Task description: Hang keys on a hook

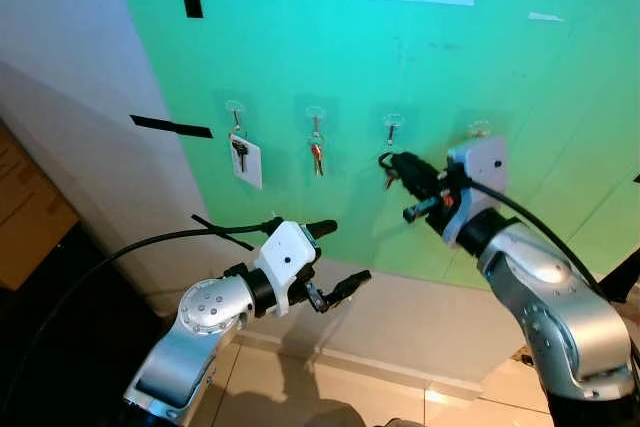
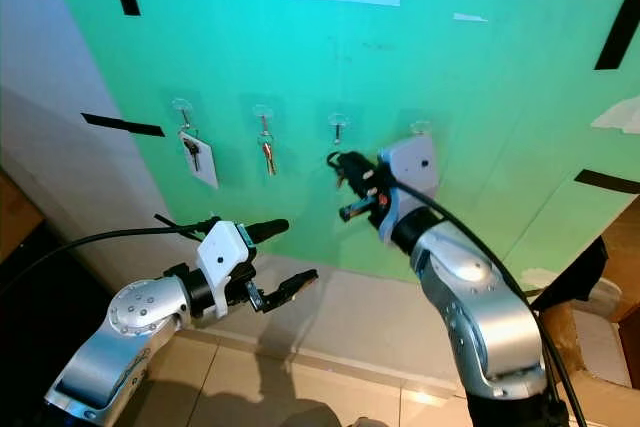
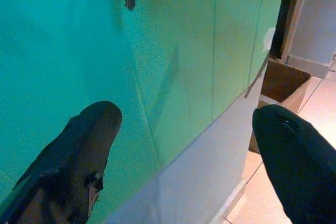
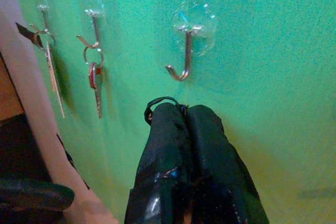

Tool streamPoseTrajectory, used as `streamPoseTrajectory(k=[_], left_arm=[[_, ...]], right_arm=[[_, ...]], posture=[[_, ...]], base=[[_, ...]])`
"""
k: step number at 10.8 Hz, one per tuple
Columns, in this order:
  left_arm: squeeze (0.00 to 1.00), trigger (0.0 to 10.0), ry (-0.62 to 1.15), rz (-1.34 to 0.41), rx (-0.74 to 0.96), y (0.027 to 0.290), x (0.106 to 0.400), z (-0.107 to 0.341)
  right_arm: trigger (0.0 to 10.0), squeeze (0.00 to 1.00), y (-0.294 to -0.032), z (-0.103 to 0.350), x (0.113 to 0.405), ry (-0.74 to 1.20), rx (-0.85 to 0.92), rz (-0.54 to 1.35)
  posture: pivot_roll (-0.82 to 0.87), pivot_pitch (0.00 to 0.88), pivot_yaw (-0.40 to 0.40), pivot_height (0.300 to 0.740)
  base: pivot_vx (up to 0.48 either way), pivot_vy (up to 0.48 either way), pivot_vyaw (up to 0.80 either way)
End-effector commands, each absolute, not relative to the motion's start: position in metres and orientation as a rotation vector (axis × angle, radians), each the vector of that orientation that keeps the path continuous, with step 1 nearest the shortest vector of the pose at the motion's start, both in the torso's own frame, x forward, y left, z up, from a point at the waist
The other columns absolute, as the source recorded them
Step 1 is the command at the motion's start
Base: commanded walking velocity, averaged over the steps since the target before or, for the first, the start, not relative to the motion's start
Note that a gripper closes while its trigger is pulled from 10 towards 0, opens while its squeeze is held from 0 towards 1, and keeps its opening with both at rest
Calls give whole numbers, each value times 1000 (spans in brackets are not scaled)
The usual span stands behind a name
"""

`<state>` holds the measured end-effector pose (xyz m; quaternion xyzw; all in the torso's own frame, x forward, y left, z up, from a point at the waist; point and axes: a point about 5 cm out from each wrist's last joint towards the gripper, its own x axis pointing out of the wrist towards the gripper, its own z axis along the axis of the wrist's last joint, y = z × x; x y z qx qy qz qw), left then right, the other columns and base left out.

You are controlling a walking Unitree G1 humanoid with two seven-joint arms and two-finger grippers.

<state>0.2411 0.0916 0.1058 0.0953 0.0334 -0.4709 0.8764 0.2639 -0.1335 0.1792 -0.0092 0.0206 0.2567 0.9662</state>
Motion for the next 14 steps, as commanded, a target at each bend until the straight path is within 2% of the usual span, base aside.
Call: streamPoseTrajectory(k=[1, 5, 14], left_arm=[[0, 10000, 63, -979, 212, 93, 242, 106], [0, 10000, 47, -981, 208, 87, 243, 105], [0, 10000, 44, -992, 210, 86, 240, 103]], right_arm=[[10000, 0, -131, 184, 261, 15, -12, 543], [10000, 0, -129, 208, 260, -137, 62, 555], [10000, 0, -126, 194, 274, -5, -35, 527]], posture=[[-70, 2, 44, 740], [-71, 2, 47, 740], [-66, 0, 43, 740]], base=[[0, 0, 0], [0, 0, 0], [0, 0, 0]])
